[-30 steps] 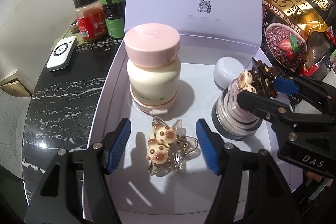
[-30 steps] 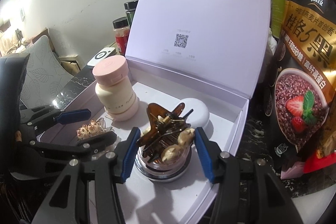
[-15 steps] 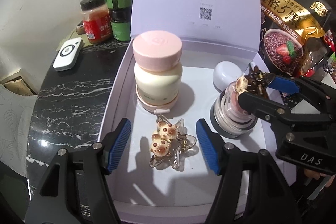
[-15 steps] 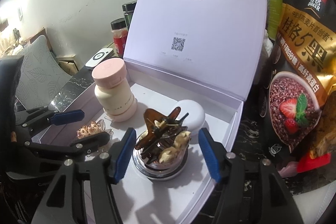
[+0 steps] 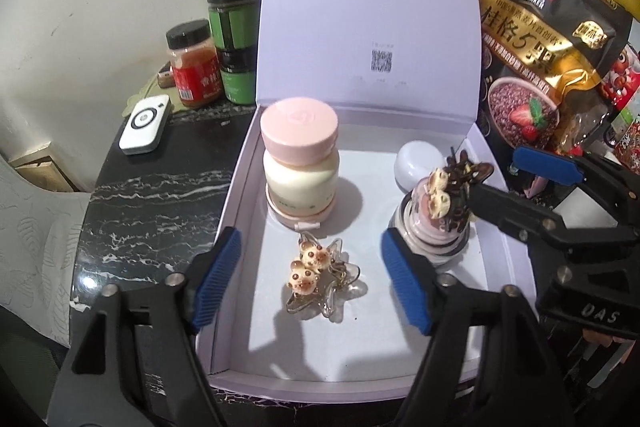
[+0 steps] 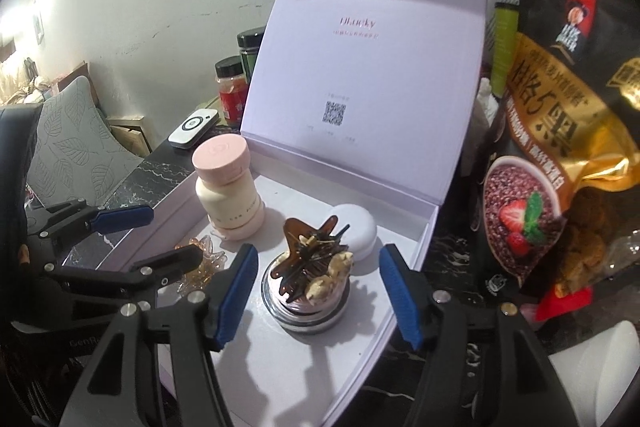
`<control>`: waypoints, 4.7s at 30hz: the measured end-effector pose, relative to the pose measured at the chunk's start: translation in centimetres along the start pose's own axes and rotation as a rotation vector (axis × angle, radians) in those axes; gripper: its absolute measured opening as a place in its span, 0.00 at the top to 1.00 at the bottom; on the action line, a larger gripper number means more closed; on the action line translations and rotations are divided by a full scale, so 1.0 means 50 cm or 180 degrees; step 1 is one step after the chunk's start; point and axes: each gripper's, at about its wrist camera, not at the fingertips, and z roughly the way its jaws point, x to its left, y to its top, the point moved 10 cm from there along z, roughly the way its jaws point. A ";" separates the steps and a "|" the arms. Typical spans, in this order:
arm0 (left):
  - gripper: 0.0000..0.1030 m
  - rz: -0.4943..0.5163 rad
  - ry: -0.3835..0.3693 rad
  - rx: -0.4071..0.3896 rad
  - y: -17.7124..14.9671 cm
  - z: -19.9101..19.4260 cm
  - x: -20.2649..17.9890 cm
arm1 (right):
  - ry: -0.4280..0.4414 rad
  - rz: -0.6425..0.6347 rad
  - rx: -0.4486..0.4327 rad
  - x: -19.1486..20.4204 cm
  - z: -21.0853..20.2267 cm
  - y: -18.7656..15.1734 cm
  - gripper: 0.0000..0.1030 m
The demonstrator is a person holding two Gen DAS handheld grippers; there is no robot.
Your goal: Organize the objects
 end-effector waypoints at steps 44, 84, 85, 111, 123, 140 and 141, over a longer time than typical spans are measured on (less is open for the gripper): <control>0.11 0.0051 0.0402 -0.0442 -0.032 -0.336 0.011 | -0.0606 0.0213 -0.0318 0.020 -0.323 -0.037 0.00; 0.11 0.0158 0.0449 -0.0280 -0.203 -0.435 -0.034 | -0.0594 0.0120 -0.0211 0.096 -0.455 -0.205 0.00; 0.11 0.0155 0.0442 -0.0272 -0.205 -0.434 -0.034 | -0.0596 0.0117 -0.0211 0.096 -0.455 -0.205 0.00; 0.11 0.0156 0.0383 -0.0205 -0.211 -0.421 -0.038 | -0.0579 0.0103 -0.0148 0.103 -0.435 -0.206 0.00; 0.11 0.0164 0.0380 -0.0206 -0.211 -0.421 -0.037 | -0.0571 0.0091 -0.0121 0.101 -0.428 -0.208 0.00; 0.11 0.0184 0.0377 -0.0153 -0.214 -0.415 -0.038 | -0.0563 0.0090 -0.0094 0.097 -0.422 -0.212 0.00; 0.11 0.0182 0.0374 -0.0151 -0.214 -0.415 -0.038 | -0.0563 0.0090 -0.0092 0.097 -0.421 -0.213 0.00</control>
